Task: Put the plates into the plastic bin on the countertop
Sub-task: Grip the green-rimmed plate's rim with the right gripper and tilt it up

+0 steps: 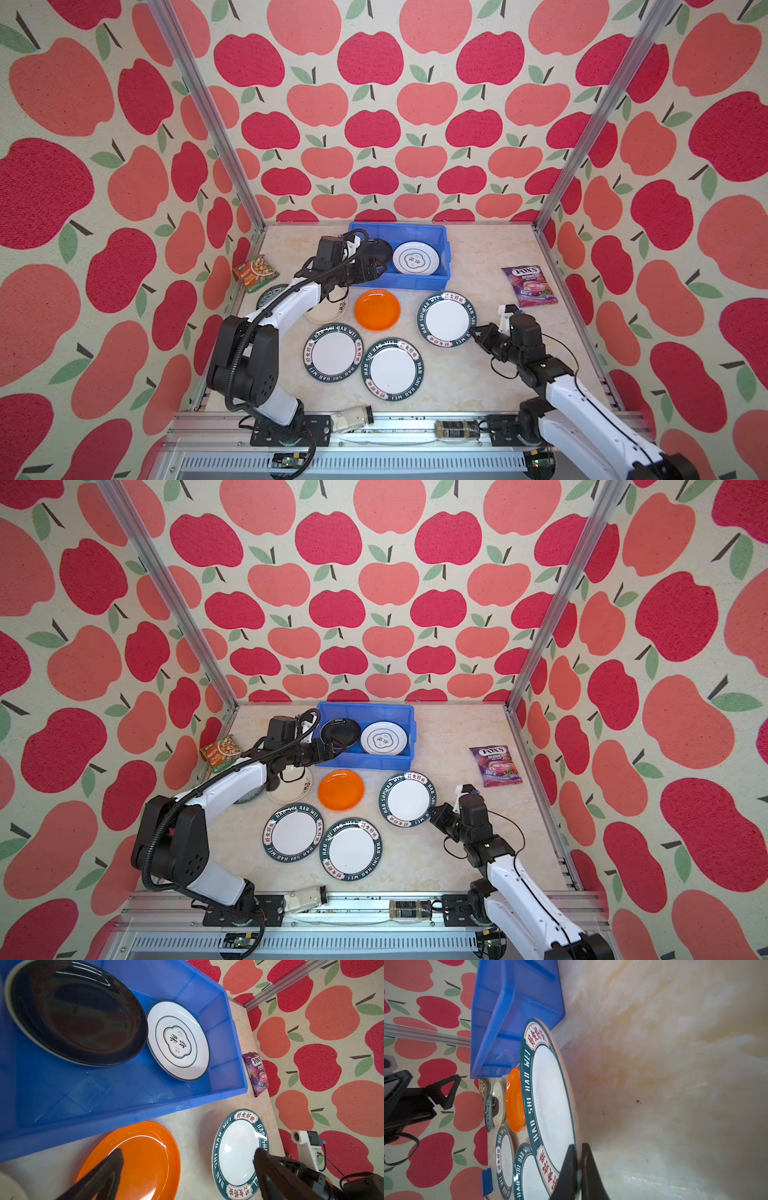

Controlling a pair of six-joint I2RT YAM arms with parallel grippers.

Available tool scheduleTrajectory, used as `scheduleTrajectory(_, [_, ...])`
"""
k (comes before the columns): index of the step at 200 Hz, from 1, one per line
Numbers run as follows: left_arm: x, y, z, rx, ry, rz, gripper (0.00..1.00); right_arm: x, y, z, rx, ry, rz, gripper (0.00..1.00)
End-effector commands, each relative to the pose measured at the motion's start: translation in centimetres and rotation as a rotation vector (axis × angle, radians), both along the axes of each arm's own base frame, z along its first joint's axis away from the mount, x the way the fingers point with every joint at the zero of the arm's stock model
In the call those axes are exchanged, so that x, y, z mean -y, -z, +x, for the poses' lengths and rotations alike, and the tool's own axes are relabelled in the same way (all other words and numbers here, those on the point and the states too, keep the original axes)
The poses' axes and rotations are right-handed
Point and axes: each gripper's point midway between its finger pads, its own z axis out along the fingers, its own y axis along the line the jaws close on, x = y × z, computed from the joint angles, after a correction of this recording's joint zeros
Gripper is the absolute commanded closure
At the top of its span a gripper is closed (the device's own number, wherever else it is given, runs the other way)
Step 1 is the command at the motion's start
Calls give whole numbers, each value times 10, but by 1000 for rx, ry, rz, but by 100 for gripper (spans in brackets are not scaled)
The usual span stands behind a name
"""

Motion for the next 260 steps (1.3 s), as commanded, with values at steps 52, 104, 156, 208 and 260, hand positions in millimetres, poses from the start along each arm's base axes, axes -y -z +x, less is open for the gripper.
scheduleTrajectory(52, [34, -25, -2, 53, 119, -160, 5, -3, -96, 5, 88, -96, 74, 100])
scheduleTrajectory(104, [50, -34, -7, 38, 156, -301, 20, -33, -115, 47, 161, -173, 143, 100])
scheduleTrajectory(156, [59, -24, -2, -13, 172, -355, 39, -76, -120, 76, 183, -276, 174, 100])
scheduleTrajectory(208, [61, -17, -1, -27, 185, -343, 51, -98, -122, 89, 183, -330, 203, 100])
scheduleTrajectory(260, [63, -16, 1, -34, 198, -337, 65, -106, -127, 97, 193, -346, 209, 100])
